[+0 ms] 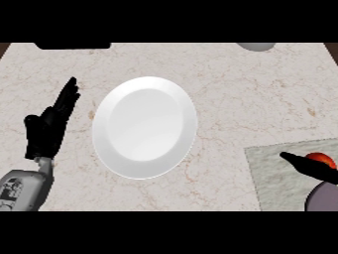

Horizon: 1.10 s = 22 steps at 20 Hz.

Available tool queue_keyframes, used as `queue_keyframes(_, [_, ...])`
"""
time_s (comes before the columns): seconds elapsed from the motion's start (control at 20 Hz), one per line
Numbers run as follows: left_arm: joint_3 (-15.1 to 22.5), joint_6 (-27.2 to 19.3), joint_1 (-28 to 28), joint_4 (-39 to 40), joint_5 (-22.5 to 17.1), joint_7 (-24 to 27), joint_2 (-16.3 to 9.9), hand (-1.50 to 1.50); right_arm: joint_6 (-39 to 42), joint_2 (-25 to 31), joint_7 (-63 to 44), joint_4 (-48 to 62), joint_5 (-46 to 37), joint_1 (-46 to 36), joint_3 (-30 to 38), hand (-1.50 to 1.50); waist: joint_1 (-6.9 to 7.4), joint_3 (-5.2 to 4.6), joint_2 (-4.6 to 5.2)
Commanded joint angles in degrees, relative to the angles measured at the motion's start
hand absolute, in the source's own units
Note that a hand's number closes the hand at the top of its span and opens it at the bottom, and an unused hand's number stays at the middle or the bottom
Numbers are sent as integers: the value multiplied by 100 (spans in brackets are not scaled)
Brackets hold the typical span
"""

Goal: Pick the tomato from the placemat and place it in the plate

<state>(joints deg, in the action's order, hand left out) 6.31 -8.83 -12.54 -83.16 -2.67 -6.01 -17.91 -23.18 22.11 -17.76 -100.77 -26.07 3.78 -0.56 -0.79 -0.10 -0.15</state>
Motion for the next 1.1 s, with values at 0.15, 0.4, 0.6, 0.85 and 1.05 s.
queue_keyframes(0.15, [32,-55,-80,8,105,-44,86,0,1915,1254,-2239,-1197,-43,375,107,-150,-50,-17,-14])
queue_keyframes(0.4, [-64,-61,-282,292,163,-90,109,0,3163,1762,-3447,-1845,952,292,559,-150,-37,-3,3])
queue_keyframes(0.6, [-162,314,-198,528,86,428,60,0,3743,1838,-4000,-1681,1251,1,592,-150,39,2,19])
queue_keyframes(0.85, [-244,281,-352,182,223,-116,186,0,3924,1472,-3560,-679,1220,-475,777,-150,83,10,16])
queue_keyframes(1.05, [-448,433,-514,650,249,145,232,0,4092,1282,-3438,-460,1003,-562,676,-150,74,9,21])
